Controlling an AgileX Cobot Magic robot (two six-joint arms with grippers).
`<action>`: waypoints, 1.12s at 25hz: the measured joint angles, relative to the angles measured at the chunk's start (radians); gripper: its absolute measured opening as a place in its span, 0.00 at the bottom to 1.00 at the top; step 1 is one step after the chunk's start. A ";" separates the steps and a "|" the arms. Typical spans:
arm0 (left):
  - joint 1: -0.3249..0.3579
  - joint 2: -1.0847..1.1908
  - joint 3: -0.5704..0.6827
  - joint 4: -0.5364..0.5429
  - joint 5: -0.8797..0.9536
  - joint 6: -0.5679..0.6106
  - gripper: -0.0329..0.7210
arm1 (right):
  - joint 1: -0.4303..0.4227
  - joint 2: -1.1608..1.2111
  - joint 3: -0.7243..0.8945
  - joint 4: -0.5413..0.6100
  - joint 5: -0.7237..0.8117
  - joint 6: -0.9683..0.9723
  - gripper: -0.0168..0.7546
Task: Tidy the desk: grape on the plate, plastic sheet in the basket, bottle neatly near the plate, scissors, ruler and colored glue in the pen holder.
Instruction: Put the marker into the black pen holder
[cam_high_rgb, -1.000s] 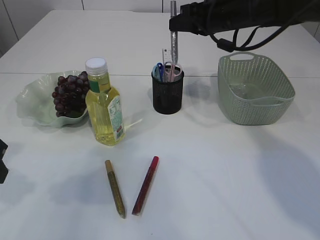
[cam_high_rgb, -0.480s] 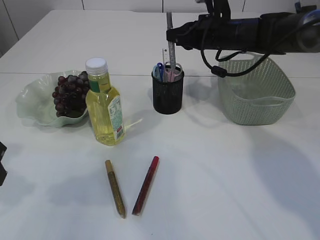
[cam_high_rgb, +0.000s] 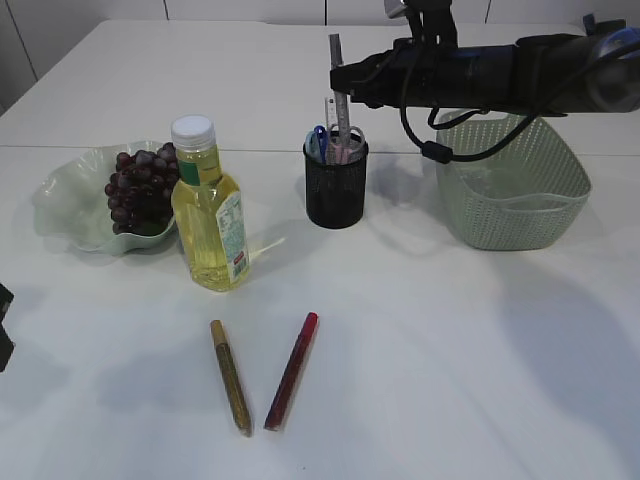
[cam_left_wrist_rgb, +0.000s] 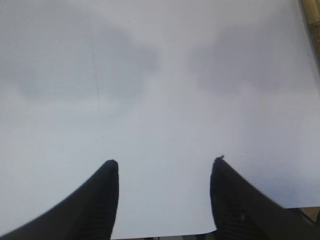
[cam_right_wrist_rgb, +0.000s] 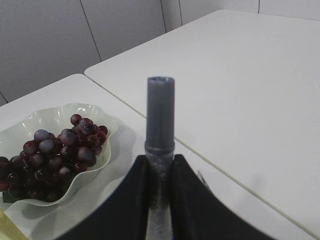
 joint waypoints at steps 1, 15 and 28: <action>0.000 0.000 0.000 0.000 0.000 0.000 0.60 | 0.000 0.000 0.000 0.000 0.000 0.000 0.18; 0.000 0.000 0.000 0.000 0.000 0.000 0.60 | 0.000 0.013 0.000 0.000 0.031 0.045 0.37; 0.000 0.000 0.000 0.000 -0.031 0.000 0.58 | 0.025 -0.267 0.000 -0.754 -0.001 1.016 0.37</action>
